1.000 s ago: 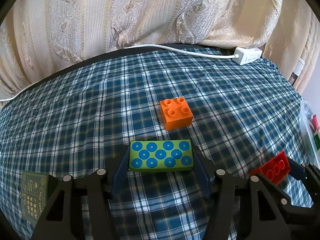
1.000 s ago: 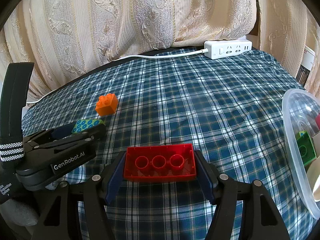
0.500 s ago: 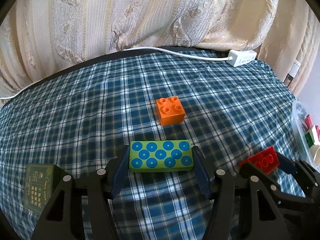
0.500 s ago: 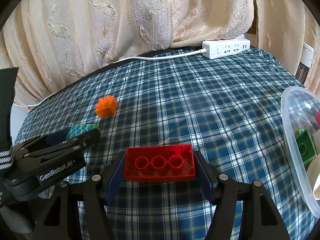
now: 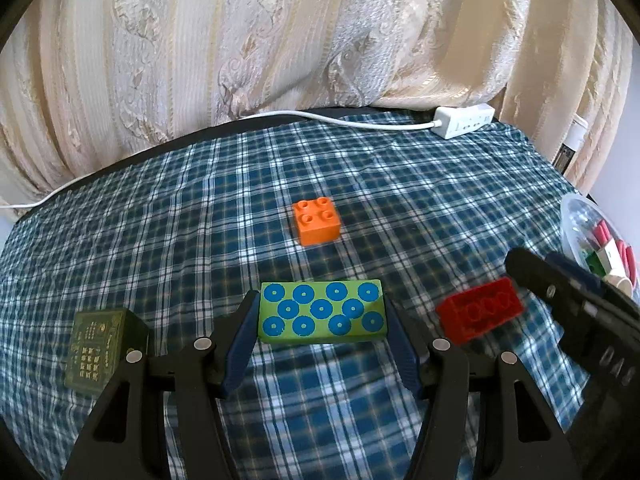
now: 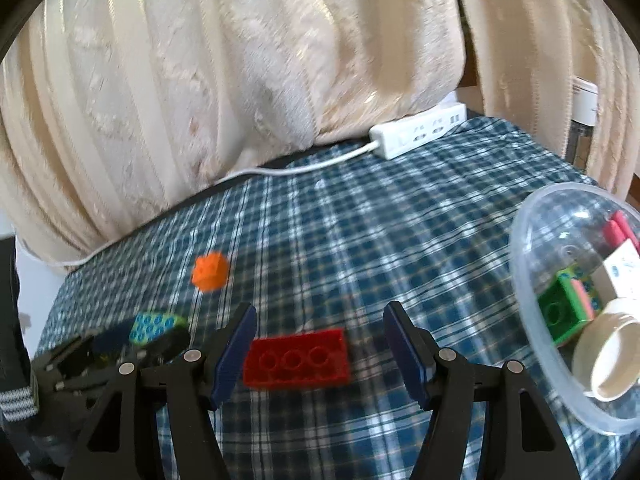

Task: Organize objects
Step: 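Carry the red brick with the right tool while the left tool carries the dotted block toward the bowl, then drop the red brick into the bowl with the right tool while the left tool releases the dotted block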

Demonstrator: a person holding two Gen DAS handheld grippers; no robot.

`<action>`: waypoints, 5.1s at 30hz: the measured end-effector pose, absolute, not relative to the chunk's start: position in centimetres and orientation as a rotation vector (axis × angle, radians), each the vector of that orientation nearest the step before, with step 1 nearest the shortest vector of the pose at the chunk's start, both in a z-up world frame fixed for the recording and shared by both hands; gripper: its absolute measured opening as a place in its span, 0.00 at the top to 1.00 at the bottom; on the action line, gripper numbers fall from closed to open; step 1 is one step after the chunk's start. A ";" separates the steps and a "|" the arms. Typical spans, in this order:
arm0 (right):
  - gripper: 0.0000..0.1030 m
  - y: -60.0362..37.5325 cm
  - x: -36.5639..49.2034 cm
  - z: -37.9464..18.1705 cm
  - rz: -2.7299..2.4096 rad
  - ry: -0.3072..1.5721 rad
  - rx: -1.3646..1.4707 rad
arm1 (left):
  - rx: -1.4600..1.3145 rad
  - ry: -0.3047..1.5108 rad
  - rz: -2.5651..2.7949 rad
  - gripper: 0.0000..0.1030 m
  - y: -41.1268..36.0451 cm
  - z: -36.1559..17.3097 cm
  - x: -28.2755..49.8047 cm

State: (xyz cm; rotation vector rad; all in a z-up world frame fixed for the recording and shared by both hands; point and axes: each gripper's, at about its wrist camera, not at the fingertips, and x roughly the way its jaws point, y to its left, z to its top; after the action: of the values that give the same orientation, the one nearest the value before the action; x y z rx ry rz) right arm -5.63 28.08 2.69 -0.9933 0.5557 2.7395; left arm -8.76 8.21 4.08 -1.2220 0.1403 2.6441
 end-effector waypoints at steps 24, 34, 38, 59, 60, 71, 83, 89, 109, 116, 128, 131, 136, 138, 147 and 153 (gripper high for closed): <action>0.33 43.8 -2.2 4.1 2.543 0.617 -0.932 | -1.131 0.254 2.554 0.40 17.3 6.2 -6.5; 0.23 46.1 -1.3 3.5 2.566 0.656 -0.921 | -1.134 0.303 2.511 0.40 20.9 6.1 -6.7; 0.23 46.5 -0.6 3.9 2.582 0.665 -0.892 | -1.127 0.324 2.491 0.40 22.5 6.1 -6.7; 0.23 34.6 -2.4 4.5 2.823 0.475 -1.034 | -1.087 0.150 2.656 0.40 14.1 9.3 -9.0; 0.23 33.9 -2.6 4.2 2.827 0.467 -1.056 | -1.088 0.135 2.661 0.40 13.6 9.3 -9.0; 0.23 27.6 -6.1 1.4 2.826 0.377 -1.269 | -1.096 0.030 2.680 0.40 9.4 9.1 -9.3; 0.21 25.6 -8.2 0.2 2.803 0.350 -1.347 | -1.125 -0.018 2.671 0.40 7.7 8.4 -9.6; 0.21 25.6 -8.1 0.3 2.805 0.371 -1.347 | -1.138 -0.017 2.665 0.40 7.8 8.1 -9.7; 0.27 24.8 -8.2 -0.2 2.801 0.289 -1.349 | -1.161 -0.004 2.652 0.40 8.0 7.5 -9.9; 0.28 26.0 -7.0 1.2 2.819 0.335 -1.262 | -1.157 0.001 2.651 0.40 8.3 7.5 -9.7; 0.27 32.7 -4.9 4.4 2.744 0.388 -1.073 | -1.143 0.064 2.622 0.40 10.8 7.9 -8.7; 0.27 35.2 -4.5 5.1 2.702 0.397 -1.027 | -1.136 0.084 2.613 0.40 11.8 8.0 -8.4; 0.27 39.1 -3.9 5.8 2.645 0.408 -0.975 | -1.136 0.119 2.593 0.40 13.6 7.9 -8.1; 0.27 40.7 -3.8 5.8 2.622 0.429 -0.969 | -1.134 0.139 2.582 0.40 14.5 7.9 -8.1; 0.27 45.1 -3.3 5.3 2.571 0.488 -0.951 | -1.127 0.214 2.541 0.40 18.3 7.7 -7.8; 0.27 47.2 -3.0 4.9 2.553 0.554 -0.935 | -1.126 0.267 2.512 0.40 20.8 7.4 -7.7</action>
State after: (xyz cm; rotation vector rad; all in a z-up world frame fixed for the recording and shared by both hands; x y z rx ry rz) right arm -2.98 47.18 4.91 -0.9348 0.5538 2.5529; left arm -7.67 20.83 7.44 -1.1256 0.2670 2.5121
